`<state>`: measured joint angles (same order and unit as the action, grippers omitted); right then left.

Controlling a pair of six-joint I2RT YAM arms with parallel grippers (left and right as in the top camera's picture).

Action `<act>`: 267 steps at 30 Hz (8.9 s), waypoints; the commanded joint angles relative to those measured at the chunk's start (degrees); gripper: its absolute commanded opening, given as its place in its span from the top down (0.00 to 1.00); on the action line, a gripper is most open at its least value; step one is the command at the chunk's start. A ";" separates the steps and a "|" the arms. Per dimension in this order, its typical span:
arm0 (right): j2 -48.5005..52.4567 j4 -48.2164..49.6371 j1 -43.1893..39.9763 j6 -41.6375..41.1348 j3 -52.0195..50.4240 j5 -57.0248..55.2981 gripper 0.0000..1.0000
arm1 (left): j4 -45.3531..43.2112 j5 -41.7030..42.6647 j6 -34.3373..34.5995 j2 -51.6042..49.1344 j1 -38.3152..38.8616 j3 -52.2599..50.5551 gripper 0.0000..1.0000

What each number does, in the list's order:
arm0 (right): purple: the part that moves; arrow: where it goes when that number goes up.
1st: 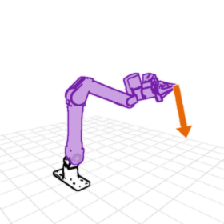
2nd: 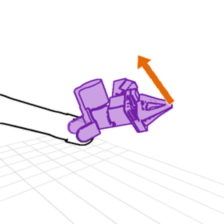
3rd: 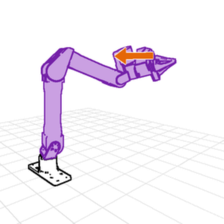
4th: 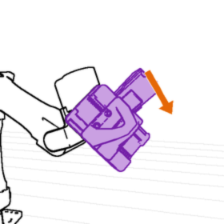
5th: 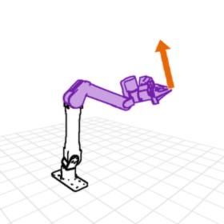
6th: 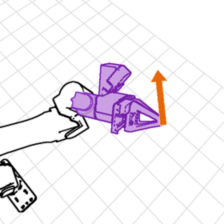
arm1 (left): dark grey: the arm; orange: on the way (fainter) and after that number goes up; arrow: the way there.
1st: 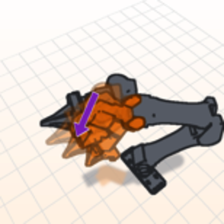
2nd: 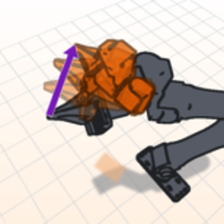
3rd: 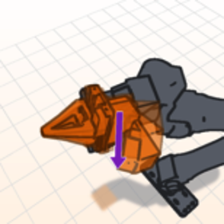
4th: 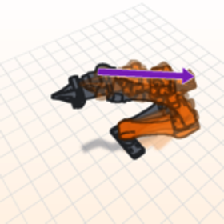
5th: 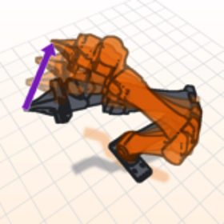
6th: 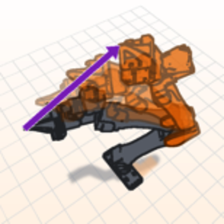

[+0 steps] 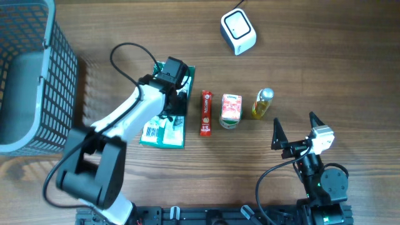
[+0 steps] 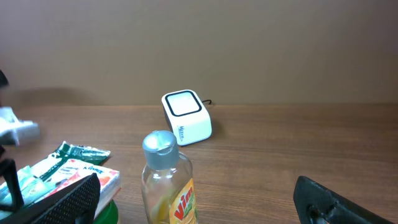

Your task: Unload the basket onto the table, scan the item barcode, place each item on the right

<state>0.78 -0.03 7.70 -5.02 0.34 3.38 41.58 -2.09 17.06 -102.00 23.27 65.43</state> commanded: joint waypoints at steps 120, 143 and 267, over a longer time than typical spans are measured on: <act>-0.35 1.25 -0.09 -11.78 0.13 6.14 0.00 | -2.51 -13.64 6.12 13.14 -9.03 2.40 0.00; 62.62 -70.05 -0.09 -8.46 92.26 4.87 0.00 | -2.51 -13.64 6.12 13.14 -9.03 2.40 0.00; 87.12 -68.39 6.12 -2.29 87.65 42.16 0.96 | -6.71 -13.75 6.01 13.14 -9.03 2.40 0.00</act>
<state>87.55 -68.99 12.99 -7.40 88.36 44.58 35.11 -15.16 22.70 -88.73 14.39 67.16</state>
